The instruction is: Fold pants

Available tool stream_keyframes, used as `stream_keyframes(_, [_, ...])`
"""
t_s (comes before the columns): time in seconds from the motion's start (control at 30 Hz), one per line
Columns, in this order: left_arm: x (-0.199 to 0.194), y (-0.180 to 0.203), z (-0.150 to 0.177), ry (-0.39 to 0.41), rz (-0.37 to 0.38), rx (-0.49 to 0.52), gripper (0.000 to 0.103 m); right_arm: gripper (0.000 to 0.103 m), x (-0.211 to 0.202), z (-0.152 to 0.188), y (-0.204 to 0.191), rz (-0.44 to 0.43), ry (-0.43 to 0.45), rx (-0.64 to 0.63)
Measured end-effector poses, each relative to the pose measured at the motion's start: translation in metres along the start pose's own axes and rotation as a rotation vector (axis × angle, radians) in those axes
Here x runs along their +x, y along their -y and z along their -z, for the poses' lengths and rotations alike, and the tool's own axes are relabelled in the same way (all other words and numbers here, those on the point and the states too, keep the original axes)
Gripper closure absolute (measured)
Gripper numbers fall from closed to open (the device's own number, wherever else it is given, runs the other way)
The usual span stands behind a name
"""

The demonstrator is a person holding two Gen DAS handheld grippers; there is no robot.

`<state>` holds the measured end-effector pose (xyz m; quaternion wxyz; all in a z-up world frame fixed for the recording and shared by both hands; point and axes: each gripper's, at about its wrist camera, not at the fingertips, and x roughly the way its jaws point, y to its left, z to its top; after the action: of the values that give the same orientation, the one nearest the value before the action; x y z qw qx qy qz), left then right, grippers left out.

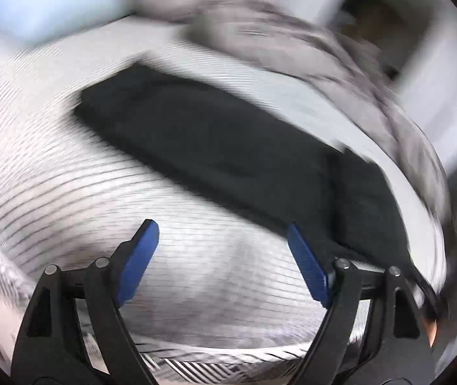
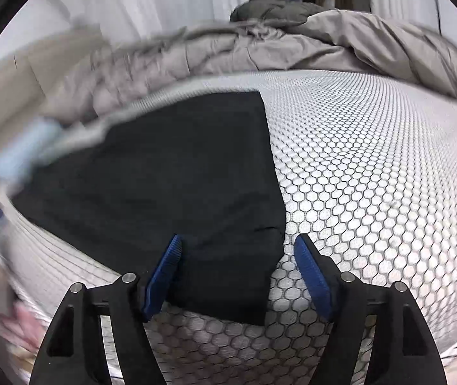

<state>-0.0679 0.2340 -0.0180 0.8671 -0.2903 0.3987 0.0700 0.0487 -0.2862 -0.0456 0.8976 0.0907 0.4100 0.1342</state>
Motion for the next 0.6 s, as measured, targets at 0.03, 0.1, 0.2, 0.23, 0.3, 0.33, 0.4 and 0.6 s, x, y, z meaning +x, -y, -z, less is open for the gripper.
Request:
stream_keyframes(0.03, [0.0,-0.014,-0.003,0.001,0.016,-0.049,0.023,0.021,-0.007,-0.003,0.008,-0.07,0.013,0.061])
stream_keyframes(0.1, [-0.001,-0.036,-0.01,0.025,0.071,-0.127,0.023,0.018,-0.022,-0.008,0.025,-0.175,0.059,0.173])
stream_keyframes(0.2, [0.003,-0.048,-0.023,0.062,0.05,-0.205,0.023,0.017,-0.035,-0.009,0.039,-0.239,0.118,0.219])
stream_keyframes(0.23, [0.006,-0.048,-0.028,0.067,0.045,-0.222,0.023,0.017,-0.036,-0.008,0.042,-0.244,0.114,0.226])
stream_keyframes(0.3, [0.011,-0.046,-0.038,0.084,0.029,-0.205,0.024,0.017,-0.031,-0.009,0.049,-0.293,0.096,0.261])
stream_keyframes(0.33, [0.02,-0.044,-0.049,0.091,-0.016,-0.2,0.028,0.017,-0.032,-0.009,0.051,-0.323,0.095,0.274])
stream_keyframes(0.4, [0.027,-0.045,-0.059,0.133,-0.093,-0.214,0.038,0.017,-0.027,-0.014,0.054,-0.357,0.114,0.291])
stream_keyframes(0.6, [0.038,-0.001,-0.074,0.203,-0.219,-0.095,0.101,0.015,-0.031,-0.011,0.06,-0.379,0.135,0.298])
